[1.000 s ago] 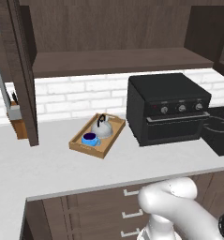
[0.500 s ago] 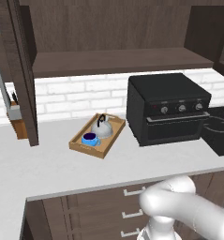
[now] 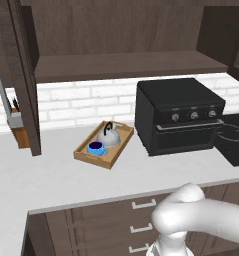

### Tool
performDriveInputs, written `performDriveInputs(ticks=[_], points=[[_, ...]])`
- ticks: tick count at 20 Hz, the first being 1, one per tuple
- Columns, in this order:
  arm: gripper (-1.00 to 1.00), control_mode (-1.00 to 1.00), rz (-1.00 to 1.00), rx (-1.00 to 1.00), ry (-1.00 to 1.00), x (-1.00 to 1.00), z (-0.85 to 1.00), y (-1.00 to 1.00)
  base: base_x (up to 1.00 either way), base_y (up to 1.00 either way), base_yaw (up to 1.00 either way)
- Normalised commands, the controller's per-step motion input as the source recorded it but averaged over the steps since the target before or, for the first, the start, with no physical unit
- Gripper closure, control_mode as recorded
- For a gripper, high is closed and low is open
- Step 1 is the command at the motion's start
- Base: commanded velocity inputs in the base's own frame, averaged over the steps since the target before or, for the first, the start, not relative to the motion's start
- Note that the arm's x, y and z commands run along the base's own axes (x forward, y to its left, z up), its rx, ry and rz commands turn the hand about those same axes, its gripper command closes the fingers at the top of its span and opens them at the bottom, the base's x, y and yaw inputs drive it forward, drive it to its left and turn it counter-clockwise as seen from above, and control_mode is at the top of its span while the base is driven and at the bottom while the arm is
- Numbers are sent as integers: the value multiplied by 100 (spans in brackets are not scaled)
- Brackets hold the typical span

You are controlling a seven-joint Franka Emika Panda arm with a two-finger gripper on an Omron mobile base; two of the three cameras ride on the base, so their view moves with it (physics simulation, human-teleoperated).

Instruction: Pick the kettle from the counter and place it on the tray. Then pick the mug from the cabinet and place it on the tray. Then close the cabinet doors.

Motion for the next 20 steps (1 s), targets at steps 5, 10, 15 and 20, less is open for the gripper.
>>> performDriveInputs(ticks=[5,10,15,20], points=[[-100,-100,10,21,-15,21,2,-14,0,0,0],[-100,-100,10,23,-26,21,2,0,0,0,0],[-100,-100,7,23,-19,25,19,0,0,0,0],[-100,-100,0,12,-6,3,58,2,0,0,0]])
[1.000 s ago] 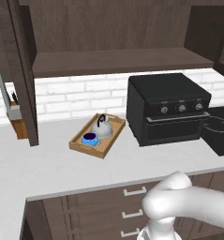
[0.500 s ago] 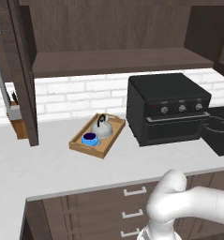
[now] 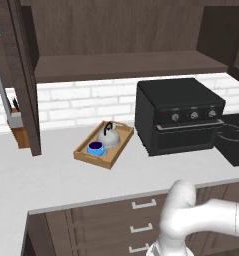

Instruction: Pick the kettle from the counter and place it on the tray. Then pick the mug from the cabinet and place it on the tray. Then close the cabinet doors.

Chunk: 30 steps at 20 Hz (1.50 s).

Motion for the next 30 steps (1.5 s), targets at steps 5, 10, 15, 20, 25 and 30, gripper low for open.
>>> performDriveInputs(ticks=[5,10,15,20,25,30], points=[[-100,-100,0,0,-9,0,37,40,0,0,0],[-100,-100,0,0,-17,-8,22,81,0,0,0],[-100,-100,0,0,-26,-38,34,100,0,0,0],[-100,-100,0,-1,-29,-55,40,100,0,0,0],[-100,-100,0,-5,-28,-52,30,100,0,0,0],[-100,-100,0,-4,-23,-28,32,100,0,0,0]])
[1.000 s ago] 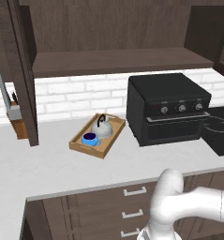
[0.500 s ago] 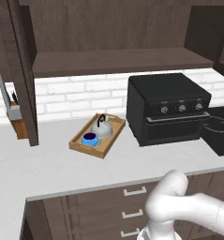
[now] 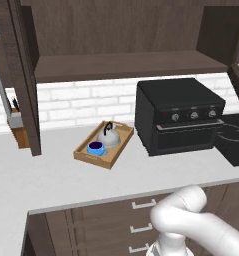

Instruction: Pick the kettle from the counter and place it on the tray. Then pick the mug from the cabinet and place it on the tray. Then close the cabinet doors.

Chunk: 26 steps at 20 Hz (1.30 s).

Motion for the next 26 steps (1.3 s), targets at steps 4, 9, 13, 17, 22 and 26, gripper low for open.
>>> performDriveInputs(ticks=[4,9,13,17,22,26], points=[[-100,-100,-1,0,-16,0,30,100,0,0,0],[-100,-100,-3,0,-2,8,19,92,0,0,0],[-100,-100,-6,0,0,19,19,81,0,0,0],[-100,-100,-11,0,3,28,9,78,0,0,0],[-100,-100,-19,0,8,47,9,74,0,0,0],[-100,-100,-25,0,17,68,6,75,0,0,0]])
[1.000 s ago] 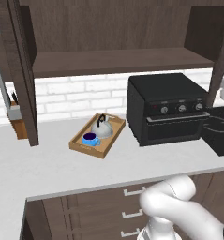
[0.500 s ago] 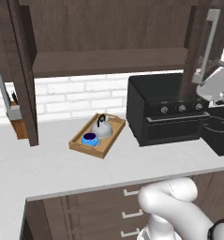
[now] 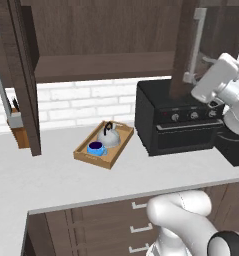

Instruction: Pick the kettle from the counter and place it on the tray. Then pick the mug from the cabinet and place it on the tray. Then close the cabinet doors.

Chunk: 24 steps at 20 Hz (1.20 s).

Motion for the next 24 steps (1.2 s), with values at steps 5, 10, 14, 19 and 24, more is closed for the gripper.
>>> performDriveInputs(ticks=[5,10,14,19,24], points=[[-100,-100,-23,0,13,74,1,66,0,0,0],[-100,-100,-16,1,14,96,0,55,0,0,0],[-100,-100,-1,11,13,100,0,23,0,0,0],[-100,-100,0,20,8,100,-5,10,0,0,0],[-100,-100,0,18,4,93,-3,15,0,0,0]])
